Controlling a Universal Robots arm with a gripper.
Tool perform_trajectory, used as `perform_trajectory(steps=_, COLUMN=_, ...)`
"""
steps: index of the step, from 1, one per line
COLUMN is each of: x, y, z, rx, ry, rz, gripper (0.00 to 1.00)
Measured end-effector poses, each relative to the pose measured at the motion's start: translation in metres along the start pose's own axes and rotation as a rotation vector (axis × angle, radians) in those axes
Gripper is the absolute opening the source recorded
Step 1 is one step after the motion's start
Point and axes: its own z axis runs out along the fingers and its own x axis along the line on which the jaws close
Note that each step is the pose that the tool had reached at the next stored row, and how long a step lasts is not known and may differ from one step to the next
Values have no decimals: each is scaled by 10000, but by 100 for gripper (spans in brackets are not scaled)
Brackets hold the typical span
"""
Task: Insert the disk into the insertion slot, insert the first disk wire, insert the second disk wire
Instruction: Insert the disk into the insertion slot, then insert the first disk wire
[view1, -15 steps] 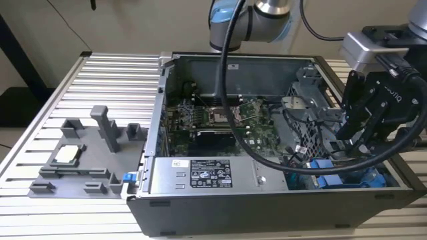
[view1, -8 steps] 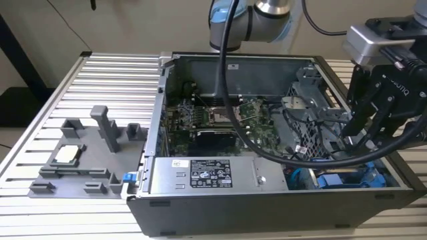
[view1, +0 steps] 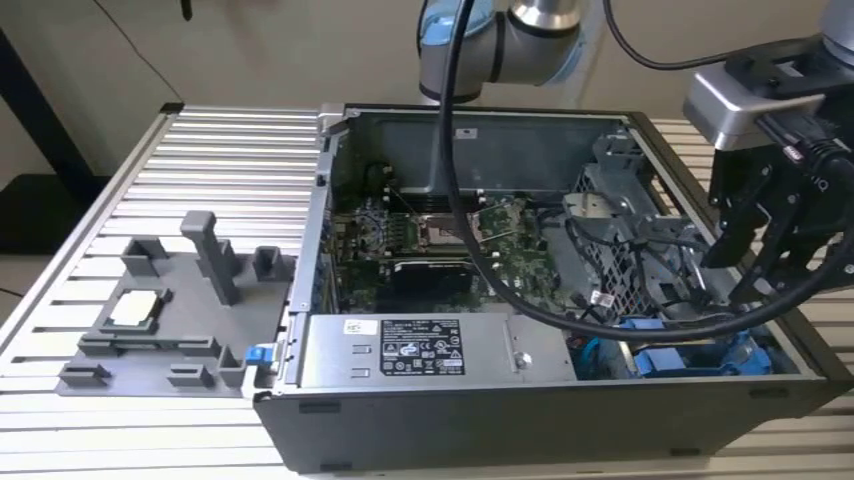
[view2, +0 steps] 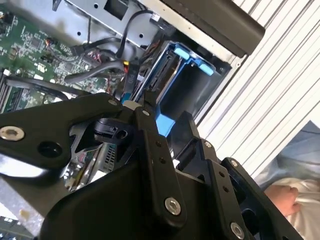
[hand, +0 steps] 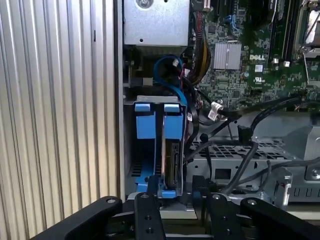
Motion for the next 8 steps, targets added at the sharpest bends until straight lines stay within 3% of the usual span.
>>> perform_trajectory(steps=4, x=0, y=0, z=-2, rx=-15, ry=-97, rz=-680, gripper=41)
perform_trajectory(steps=8, x=-23, y=-2, z=-1, rx=28, ry=-134, rz=-809, gripper=41)
